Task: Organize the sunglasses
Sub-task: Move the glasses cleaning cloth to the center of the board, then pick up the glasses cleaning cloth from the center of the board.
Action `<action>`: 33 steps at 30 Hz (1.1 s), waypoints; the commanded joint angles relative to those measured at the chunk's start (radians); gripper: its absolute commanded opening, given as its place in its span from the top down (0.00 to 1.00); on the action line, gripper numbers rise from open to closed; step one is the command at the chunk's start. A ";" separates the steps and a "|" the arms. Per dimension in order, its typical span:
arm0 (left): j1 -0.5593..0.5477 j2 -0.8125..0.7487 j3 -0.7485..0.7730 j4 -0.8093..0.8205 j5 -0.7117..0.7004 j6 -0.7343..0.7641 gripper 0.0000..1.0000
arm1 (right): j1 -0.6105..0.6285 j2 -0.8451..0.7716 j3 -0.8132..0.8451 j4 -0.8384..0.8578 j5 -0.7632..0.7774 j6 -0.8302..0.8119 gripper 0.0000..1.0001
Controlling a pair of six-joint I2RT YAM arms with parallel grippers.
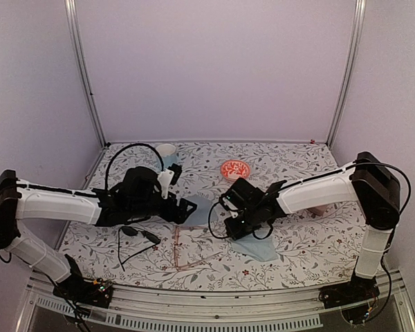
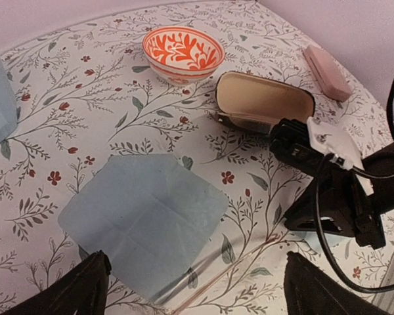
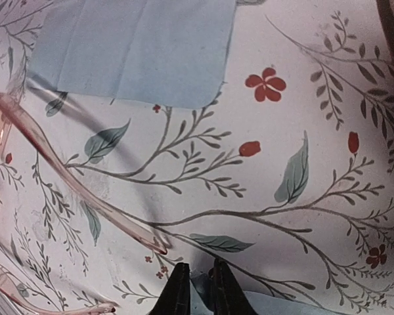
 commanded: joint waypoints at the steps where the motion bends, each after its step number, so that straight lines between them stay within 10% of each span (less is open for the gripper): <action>1: 0.006 -0.009 -0.020 0.000 -0.013 -0.011 0.07 | 0.003 -0.028 -0.003 0.013 0.005 -0.060 0.75; 7: 0.007 0.109 0.052 0.026 0.082 -0.006 0.07 | -0.015 -0.170 -0.111 0.051 0.001 -0.010 0.47; 19: -0.008 0.353 0.300 -0.020 0.366 0.074 0.26 | -0.179 -0.551 -0.491 0.145 -0.085 0.166 0.51; 33: -0.052 0.595 0.544 -0.199 0.522 0.167 0.41 | -0.296 -0.453 -0.559 0.280 -0.210 0.209 0.60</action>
